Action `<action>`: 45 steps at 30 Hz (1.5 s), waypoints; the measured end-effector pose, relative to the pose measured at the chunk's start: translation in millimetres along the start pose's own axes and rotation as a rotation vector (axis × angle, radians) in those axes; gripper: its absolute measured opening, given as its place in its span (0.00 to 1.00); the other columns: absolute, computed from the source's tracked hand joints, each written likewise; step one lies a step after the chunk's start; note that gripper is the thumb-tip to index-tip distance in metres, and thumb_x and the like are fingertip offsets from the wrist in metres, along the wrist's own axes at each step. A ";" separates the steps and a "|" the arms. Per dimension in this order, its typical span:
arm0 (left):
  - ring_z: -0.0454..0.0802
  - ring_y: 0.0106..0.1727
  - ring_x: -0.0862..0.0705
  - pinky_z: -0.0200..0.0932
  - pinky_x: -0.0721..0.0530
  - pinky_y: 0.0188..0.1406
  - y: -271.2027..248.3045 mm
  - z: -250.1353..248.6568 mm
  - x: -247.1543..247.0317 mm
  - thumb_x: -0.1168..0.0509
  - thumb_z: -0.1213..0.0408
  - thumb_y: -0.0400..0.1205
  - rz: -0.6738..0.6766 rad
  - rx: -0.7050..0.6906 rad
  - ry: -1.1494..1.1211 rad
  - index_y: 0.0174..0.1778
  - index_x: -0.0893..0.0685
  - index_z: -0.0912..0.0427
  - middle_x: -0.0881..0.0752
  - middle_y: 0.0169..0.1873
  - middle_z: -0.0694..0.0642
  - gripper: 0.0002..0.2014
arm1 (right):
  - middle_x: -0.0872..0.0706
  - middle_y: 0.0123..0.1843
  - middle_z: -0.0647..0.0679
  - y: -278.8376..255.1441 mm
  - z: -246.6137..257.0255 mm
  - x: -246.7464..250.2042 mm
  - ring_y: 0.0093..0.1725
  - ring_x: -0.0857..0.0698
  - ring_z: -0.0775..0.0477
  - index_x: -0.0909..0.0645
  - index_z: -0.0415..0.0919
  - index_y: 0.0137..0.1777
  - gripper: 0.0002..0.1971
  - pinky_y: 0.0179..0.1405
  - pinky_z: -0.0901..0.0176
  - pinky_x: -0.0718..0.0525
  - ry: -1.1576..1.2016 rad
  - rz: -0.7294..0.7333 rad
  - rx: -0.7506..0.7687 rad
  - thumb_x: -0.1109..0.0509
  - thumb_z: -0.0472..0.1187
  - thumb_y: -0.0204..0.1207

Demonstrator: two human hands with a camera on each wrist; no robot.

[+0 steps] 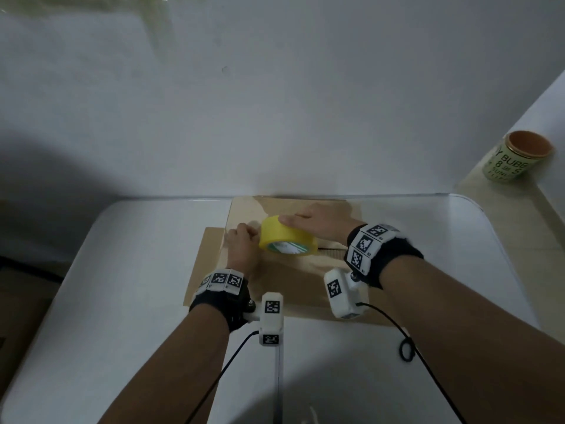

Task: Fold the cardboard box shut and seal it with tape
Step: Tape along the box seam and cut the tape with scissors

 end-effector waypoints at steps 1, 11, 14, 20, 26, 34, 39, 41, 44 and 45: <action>0.66 0.60 0.25 0.52 0.27 0.56 0.6 0.4 -0.1 0.42 0.70 0.84 -0.006 0.010 -0.015 0.60 0.25 0.72 0.25 0.59 0.71 0.12 | 0.13 0.53 0.40 1.4 0.2 -0.7 0.50 0.16 0.42 0.16 0.34 0.56 0.31 0.46 0.53 0.25 -0.038 -0.007 0.009 0.44 0.64 0.81; 0.63 0.57 0.20 0.59 0.20 0.58 4.0 3.3 2.9 0.52 0.66 0.86 -0.055 0.133 -0.142 0.55 0.25 0.59 0.20 0.58 0.64 0.10 | 0.20 0.34 0.45 -6.7 -6.9 16.2 0.34 0.23 0.46 0.18 0.37 0.39 0.32 0.28 0.58 0.34 -0.351 -0.077 -0.012 0.40 0.69 0.75; 0.62 0.58 0.20 0.56 0.21 0.57 2.2 2.4 3.6 0.53 0.67 0.87 -0.069 0.139 -0.155 0.58 0.25 0.63 0.20 0.58 0.63 0.12 | 0.21 0.32 0.48 -14.9 -25.4 31.7 0.35 0.20 0.45 0.24 0.41 0.32 0.31 0.27 0.59 0.30 -0.431 -0.130 -0.083 0.37 0.73 0.70; 0.62 0.59 0.21 0.51 0.24 0.55 1.7 4.0 0.3 0.52 0.67 0.87 -0.106 0.124 -0.164 0.58 0.25 0.65 0.20 0.60 0.65 0.12 | 0.15 0.49 0.42 -20.1 -37.7 31.9 0.49 0.17 0.40 0.18 0.39 0.48 0.34 0.44 0.54 0.20 -0.413 -0.117 -0.122 0.41 0.73 0.72; 0.60 0.58 0.20 0.48 0.23 0.53 -3.7 3.6 -1.6 0.47 0.66 0.87 -0.110 0.080 -0.143 0.61 0.24 0.66 0.21 0.61 0.64 0.12 | 0.19 0.49 0.41 -28.4 -44.9 46.5 0.49 0.21 0.41 0.18 0.35 0.50 0.28 0.45 0.55 0.28 -0.332 0.000 -0.082 0.41 0.63 0.80; 0.47 0.50 0.22 0.36 0.26 0.51 -22.3 2.0 -3.2 0.37 0.68 0.83 -0.121 -0.078 -0.127 0.58 0.21 0.61 0.21 0.58 0.59 0.09 | 0.17 0.48 0.44 -28.1 -48.3 35.5 0.50 0.19 0.43 0.17 0.40 0.47 0.24 0.41 0.56 0.27 -0.202 -0.032 0.002 0.35 0.63 0.76; 0.43 0.47 0.22 0.29 0.29 0.48 -40.2 -11.2 -15.0 0.34 0.68 0.81 -0.114 -0.185 -0.109 0.54 0.19 0.59 0.22 0.54 0.54 0.07 | 0.20 0.69 0.43 -27.9 -51.0 32.4 0.67 0.22 0.42 0.21 0.40 0.68 0.33 0.52 0.59 0.31 -0.175 -0.034 -0.019 0.35 0.66 0.74; 0.43 0.49 0.22 0.34 0.26 0.53 -41.8 -13.6 -14.5 0.35 0.67 0.82 -0.138 -0.185 -0.127 0.55 0.18 0.57 0.22 0.55 0.53 0.07 | 0.19 0.67 0.43 -27.7 -53.3 31.7 0.65 0.21 0.42 0.20 0.42 0.66 0.32 0.50 0.59 0.31 -0.154 -0.036 -0.021 0.36 0.68 0.74; 0.49 0.57 0.21 0.42 0.24 0.61 -39.5 -6.7 -6.8 0.38 0.68 0.82 -0.189 -0.127 -0.152 0.59 0.19 0.58 0.22 0.58 0.54 0.10 | 0.21 0.42 0.50 -29.2 -55.4 32.2 0.45 0.21 0.49 0.22 0.46 0.40 0.23 0.34 0.63 0.32 -0.081 -0.089 -0.032 0.38 0.68 0.75; 0.52 0.60 0.21 0.47 0.24 0.65 -37.8 -1.3 -4.1 0.38 0.69 0.81 -0.204 -0.111 -0.120 0.61 0.19 0.57 0.23 0.60 0.55 0.13 | 0.24 0.35 0.54 -30.3 -54.7 32.5 0.38 0.23 0.52 0.26 0.48 0.32 0.23 0.31 0.63 0.34 -0.063 -0.121 -0.037 0.38 0.67 0.76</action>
Point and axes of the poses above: each hand's wrist, its own y-axis towards the middle knuckle, its own x-axis out of the back of the hand, z = x × y, the point moved 2 cm from there along y, towards the middle knuckle
